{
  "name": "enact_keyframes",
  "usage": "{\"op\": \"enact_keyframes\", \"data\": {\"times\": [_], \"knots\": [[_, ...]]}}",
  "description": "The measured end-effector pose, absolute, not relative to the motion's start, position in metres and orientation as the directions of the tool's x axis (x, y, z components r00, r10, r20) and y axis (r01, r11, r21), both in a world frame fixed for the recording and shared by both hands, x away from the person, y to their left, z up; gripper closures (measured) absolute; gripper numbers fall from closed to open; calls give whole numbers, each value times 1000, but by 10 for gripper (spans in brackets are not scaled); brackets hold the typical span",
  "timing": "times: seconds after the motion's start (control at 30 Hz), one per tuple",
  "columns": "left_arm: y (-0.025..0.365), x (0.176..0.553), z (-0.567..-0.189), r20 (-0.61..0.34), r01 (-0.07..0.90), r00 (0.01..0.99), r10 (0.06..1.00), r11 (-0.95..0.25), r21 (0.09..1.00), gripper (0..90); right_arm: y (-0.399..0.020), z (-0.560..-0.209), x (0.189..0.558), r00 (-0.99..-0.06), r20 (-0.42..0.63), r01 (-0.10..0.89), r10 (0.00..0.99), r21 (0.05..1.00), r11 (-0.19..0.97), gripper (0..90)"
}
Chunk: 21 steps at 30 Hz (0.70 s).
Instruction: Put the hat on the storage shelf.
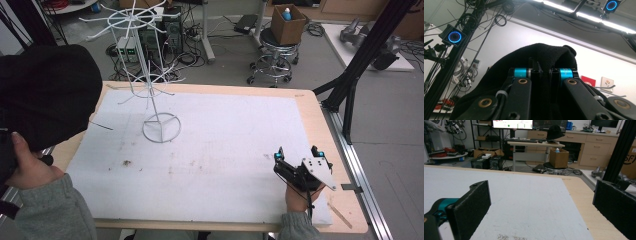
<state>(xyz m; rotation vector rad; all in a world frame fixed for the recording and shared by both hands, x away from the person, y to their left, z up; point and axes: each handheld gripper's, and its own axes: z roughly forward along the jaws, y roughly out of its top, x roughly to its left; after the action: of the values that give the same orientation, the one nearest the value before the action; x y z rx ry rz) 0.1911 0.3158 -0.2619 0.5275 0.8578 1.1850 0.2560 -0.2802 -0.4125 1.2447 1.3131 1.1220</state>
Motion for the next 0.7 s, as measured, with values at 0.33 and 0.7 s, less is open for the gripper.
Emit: {"op": "enact_keyframes", "data": {"times": [0.33, 0.7], "knots": [[319, 193, -251, -318, -586, 120, 941, 325, 742, 853, -279, -413, 256, -10, -51, 106, 999, 993, 51, 6], [319, 194, -234, -319, -595, 126, 939, 329, 733, 852, -279, -412, 256, -8, -55, 101, 998, 993, 56, 6]]}}
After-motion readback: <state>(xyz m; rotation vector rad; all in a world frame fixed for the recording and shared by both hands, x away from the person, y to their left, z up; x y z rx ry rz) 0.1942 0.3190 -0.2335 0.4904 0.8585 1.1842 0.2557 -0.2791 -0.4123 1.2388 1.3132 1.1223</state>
